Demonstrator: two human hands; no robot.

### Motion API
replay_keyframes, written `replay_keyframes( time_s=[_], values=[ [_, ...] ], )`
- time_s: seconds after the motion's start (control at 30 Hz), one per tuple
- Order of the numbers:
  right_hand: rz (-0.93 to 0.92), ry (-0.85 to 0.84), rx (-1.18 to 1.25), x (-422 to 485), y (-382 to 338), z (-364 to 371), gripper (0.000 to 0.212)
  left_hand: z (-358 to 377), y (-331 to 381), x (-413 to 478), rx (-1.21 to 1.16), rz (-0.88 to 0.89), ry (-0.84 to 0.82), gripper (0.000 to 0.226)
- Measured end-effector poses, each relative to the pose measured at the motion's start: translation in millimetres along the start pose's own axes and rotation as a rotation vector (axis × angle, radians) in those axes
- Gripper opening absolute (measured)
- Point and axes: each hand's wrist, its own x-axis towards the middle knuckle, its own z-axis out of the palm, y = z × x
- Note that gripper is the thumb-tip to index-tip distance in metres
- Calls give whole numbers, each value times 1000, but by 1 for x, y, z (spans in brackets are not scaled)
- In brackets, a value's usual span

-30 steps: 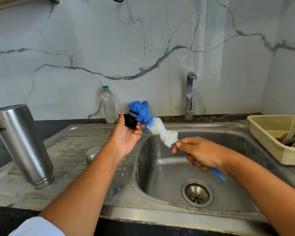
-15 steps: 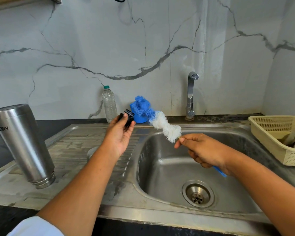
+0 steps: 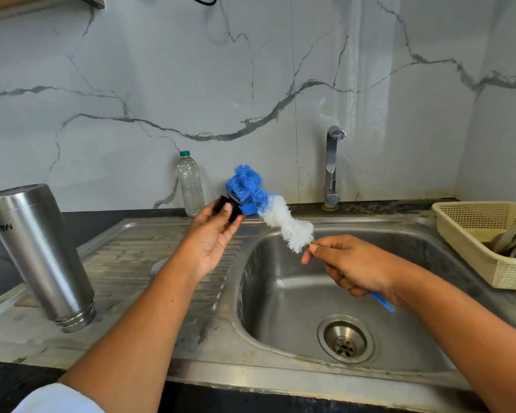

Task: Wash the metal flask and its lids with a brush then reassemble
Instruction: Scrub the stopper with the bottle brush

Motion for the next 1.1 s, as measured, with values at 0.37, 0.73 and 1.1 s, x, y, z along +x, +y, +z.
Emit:
replay_keyframes(
  time_s=[0.37, 0.73, 1.1],
  values=[
    [4, -5, -9, -1, -1, 0, 32, -2, -1, -1, 61, -1, -31, 38],
    [13, -20, -12, 0, 0, -2, 32, 3, -3, -6, 107, 6, -84, 39],
    [14, -25, -2, 1, 3, -3, 32, 2, -2, -8, 80, -73, -115, 46]
  ],
)
